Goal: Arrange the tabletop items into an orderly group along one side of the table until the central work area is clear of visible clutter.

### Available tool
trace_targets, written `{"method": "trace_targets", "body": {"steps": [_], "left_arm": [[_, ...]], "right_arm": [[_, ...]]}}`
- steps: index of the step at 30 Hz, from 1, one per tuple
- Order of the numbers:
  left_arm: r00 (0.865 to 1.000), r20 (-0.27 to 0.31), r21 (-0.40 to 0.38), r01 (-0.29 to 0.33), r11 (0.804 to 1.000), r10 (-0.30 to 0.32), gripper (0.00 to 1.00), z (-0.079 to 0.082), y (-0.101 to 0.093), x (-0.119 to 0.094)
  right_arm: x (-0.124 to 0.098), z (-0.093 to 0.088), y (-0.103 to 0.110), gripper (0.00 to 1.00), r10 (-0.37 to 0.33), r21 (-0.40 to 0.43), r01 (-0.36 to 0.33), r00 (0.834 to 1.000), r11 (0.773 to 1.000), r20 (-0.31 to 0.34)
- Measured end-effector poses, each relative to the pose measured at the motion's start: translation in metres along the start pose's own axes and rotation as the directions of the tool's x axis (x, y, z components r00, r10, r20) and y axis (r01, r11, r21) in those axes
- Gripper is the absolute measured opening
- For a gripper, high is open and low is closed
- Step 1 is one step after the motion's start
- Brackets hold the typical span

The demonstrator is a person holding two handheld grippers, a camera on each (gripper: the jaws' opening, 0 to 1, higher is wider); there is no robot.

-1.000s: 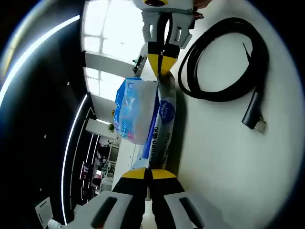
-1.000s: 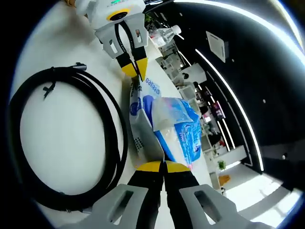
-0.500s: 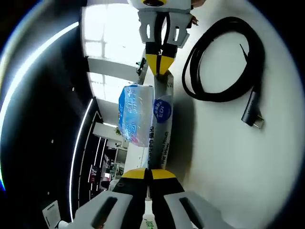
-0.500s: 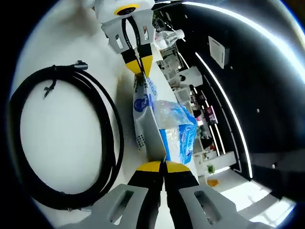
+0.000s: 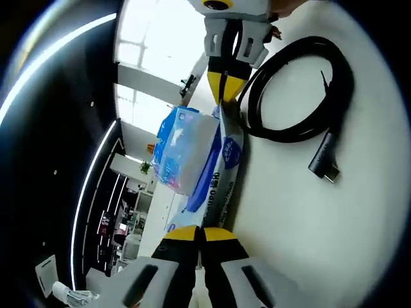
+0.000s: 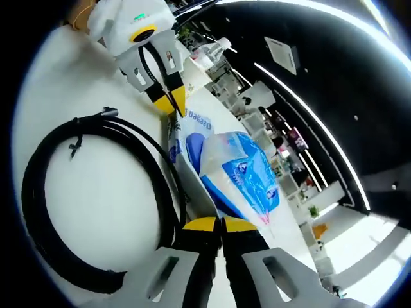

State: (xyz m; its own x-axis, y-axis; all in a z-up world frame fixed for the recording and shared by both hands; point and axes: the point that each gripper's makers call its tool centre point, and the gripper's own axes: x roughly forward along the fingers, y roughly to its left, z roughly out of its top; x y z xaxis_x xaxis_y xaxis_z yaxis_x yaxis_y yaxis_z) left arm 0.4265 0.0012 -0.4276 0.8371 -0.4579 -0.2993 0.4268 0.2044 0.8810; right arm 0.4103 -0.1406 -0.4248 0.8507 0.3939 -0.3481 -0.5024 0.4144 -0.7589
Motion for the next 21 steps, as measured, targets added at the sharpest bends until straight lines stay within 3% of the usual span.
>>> {"method": "trace_targets", "body": {"steps": [6, 13, 18, 21], "left_arm": [[0.999, -0.006, -0.041, 0.043, 0.998, -0.043, 0.0, -0.003, -0.006, 0.002], [0.999, -0.003, -0.083, 0.049, 0.995, -0.049, 0.02, -0.001, -0.003, -0.003], [0.999, -0.013, -0.086, 0.049, 0.995, -0.05, 0.1, -0.001, -0.001, -0.011], [0.998, -0.008, -0.147, 0.06, 0.987, -0.062, 0.11, 0.0, -0.001, -0.015]], "right_arm": [[-0.001, 0.0, 0.003, 0.02, 0.017, 0.046, -0.017, 1.0, 0.999, 0.007], [-0.004, 0.0, 0.003, 0.04, 0.041, 0.145, -0.044, 0.999, 0.988, 0.023], [-0.007, -0.001, 0.003, 0.05, 0.048, 0.18, -0.052, 0.999, 0.982, 0.026], [-0.01, -0.002, 0.002, 0.05, 0.053, 0.206, -0.059, 0.998, 0.977, 0.032]]}}
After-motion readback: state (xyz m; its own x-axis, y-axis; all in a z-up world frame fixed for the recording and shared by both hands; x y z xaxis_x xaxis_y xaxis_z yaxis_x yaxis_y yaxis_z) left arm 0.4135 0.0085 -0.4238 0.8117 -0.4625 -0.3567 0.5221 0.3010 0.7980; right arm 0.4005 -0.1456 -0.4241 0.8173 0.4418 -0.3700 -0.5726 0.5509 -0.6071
